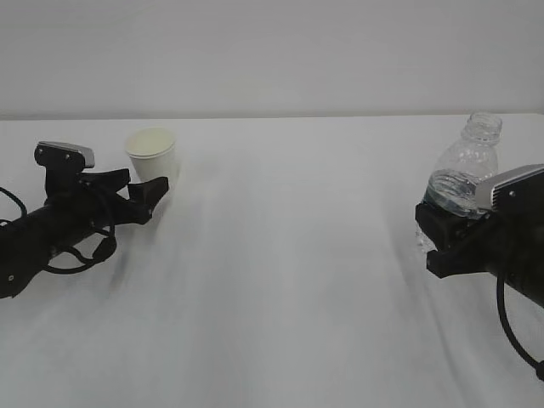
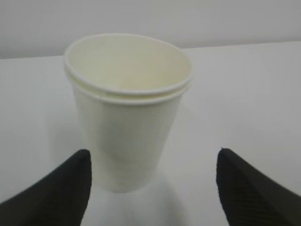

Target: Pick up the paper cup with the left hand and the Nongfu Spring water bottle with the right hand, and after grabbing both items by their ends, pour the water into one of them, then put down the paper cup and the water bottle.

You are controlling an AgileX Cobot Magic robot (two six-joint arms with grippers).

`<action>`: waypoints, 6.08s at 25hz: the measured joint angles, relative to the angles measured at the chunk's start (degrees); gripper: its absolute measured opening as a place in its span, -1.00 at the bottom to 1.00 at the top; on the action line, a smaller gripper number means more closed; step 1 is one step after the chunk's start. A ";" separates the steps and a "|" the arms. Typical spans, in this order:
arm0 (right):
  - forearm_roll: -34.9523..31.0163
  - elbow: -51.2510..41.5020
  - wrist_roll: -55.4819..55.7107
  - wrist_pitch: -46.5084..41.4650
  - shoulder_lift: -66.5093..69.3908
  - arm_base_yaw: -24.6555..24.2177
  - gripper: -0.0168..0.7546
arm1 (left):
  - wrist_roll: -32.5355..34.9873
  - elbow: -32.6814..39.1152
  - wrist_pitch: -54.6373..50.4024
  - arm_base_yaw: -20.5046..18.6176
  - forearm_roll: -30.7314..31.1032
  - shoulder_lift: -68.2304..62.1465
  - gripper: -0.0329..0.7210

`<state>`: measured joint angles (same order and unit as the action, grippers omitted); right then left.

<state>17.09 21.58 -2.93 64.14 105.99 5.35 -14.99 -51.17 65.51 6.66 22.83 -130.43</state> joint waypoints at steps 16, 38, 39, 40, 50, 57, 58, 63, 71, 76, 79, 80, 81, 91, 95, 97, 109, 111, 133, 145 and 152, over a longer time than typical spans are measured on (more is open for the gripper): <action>0.00 0.00 0.00 -0.09 0.00 0.00 -0.01 | 1.99 -5.70 0.00 0.00 0.17 -4.50 0.68; 0.09 0.00 0.00 -0.15 0.00 0.00 -0.01 | 1.99 -16.30 0.04 0.00 0.03 -9.37 0.66; 0.09 0.00 0.00 -0.15 0.00 0.00 -0.01 | 1.99 -16.64 0.04 0.00 0.17 -9.37 0.66; 0.09 0.00 0.00 -0.15 0.00 0.00 -0.01 | 1.99 -16.81 0.04 0.00 0.28 -9.37 0.66; 0.09 0.00 0.04 -0.15 0.00 0.00 -0.01 | 1.99 -16.94 0.04 0.00 0.92 -9.86 0.65; 0.09 0.00 0.04 -0.15 0.00 0.00 -0.01 | 1.99 -18.37 0.04 0.00 1.16 -12.27 0.65; 0.09 0.00 0.04 -0.15 0.00 0.00 -0.01 | 1.99 -18.80 0.04 0.00 1.16 -12.37 0.65; 0.09 0.00 0.04 -0.15 0.00 0.00 -0.01 | 1.99 -19.18 0.04 0.00 1.16 -12.51 0.65; 0.09 0.00 0.04 -0.15 0.00 0.00 -0.01 | 1.99 -19.18 0.04 0.00 1.16 -12.51 0.54; 0.09 0.00 0.04 -0.15 0.00 0.00 -0.01 | 1.99 -19.18 0.13 0.00 1.16 -12.51 0.35; 0.09 0.00 0.04 -0.15 0.00 0.00 -0.01 | 1.99 -19.18 0.13 0.00 1.16 -12.51 0.32; 0.09 0.00 0.13 -0.15 0.00 0.00 -0.01 | 1.99 -19.18 0.13 0.00 1.16 -12.51 0.32; 0.09 0.00 0.13 -0.15 0.00 0.00 -0.01 | 1.99 -19.18 0.13 0.00 1.16 -12.51 0.32; -0.24 0.00 0.13 -0.15 0.00 0.00 -0.01 | 1.99 -14.88 0.50 0.00 2.16 -9.83 0.32; -0.36 0.00 0.13 -0.15 0.00 0.00 -0.01 | 1.99 -12.29 0.50 0.00 2.33 -6.88 0.32; -0.49 0.00 0.13 -0.15 0.00 0.00 -0.01 | 1.99 -10.06 0.50 0.00 2.43 -4.89 0.32; -2.02 0.00 0.13 -0.15 0.00 0.00 -0.01 | -0.98 -3.18 0.50 0.00 16.33 2.90 0.32; -2.02 0.00 0.13 -0.15 0.00 0.00 -0.01 | -3.14 -3.18 0.50 0.00 19.77 3.41 0.32; -4.87 0.00 0.13 -0.23 0.00 0.00 -0.01 | -6.90 -3.07 0.50 15.28 27.54 3.64 0.31; -4.87 0.00 -3.93 -0.23 0.00 0.00 -0.01 | -9.18 -3.07 0.50 20.34 28.96 3.64 0.31; -4.87 0.00 -4.05 -0.23 0.00 0.00 -0.01 | -6.27 -3.07 0.50 24.42 29.81 3.64 0.31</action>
<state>12.22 21.58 -6.98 63.91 105.99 5.35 -21.26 -54.24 66.01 31.08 52.64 -126.79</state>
